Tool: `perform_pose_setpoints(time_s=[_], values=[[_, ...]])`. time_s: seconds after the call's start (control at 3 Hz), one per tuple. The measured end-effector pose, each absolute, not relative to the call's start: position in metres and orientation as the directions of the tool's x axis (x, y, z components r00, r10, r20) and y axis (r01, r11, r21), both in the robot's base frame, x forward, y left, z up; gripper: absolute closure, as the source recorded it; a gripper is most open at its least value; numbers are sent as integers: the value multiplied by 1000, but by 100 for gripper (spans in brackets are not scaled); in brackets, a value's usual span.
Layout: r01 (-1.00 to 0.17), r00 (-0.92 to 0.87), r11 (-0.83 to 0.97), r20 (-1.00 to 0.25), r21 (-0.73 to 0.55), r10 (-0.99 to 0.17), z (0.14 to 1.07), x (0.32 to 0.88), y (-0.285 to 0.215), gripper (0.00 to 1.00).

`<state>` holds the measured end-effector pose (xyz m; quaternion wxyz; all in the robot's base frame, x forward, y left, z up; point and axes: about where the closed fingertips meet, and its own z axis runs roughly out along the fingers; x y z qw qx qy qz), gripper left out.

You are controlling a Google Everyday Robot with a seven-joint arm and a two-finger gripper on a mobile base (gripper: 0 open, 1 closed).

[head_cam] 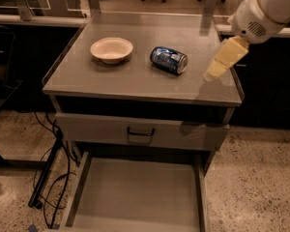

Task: Place pepsi can into middle drawer

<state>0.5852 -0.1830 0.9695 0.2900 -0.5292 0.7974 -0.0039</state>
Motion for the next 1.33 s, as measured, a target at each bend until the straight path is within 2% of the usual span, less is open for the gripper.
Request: perform_pose_setpoints(time_s=[0.33,0.67,1.33], values=[[-772,-309,554,-578,-312,-755,964,619,-178,0],[-773,-307,552,-579,-311,-756,963,624,-177,0],[-795,-289,542,-615,-273,-733,941,688,-156,0]])
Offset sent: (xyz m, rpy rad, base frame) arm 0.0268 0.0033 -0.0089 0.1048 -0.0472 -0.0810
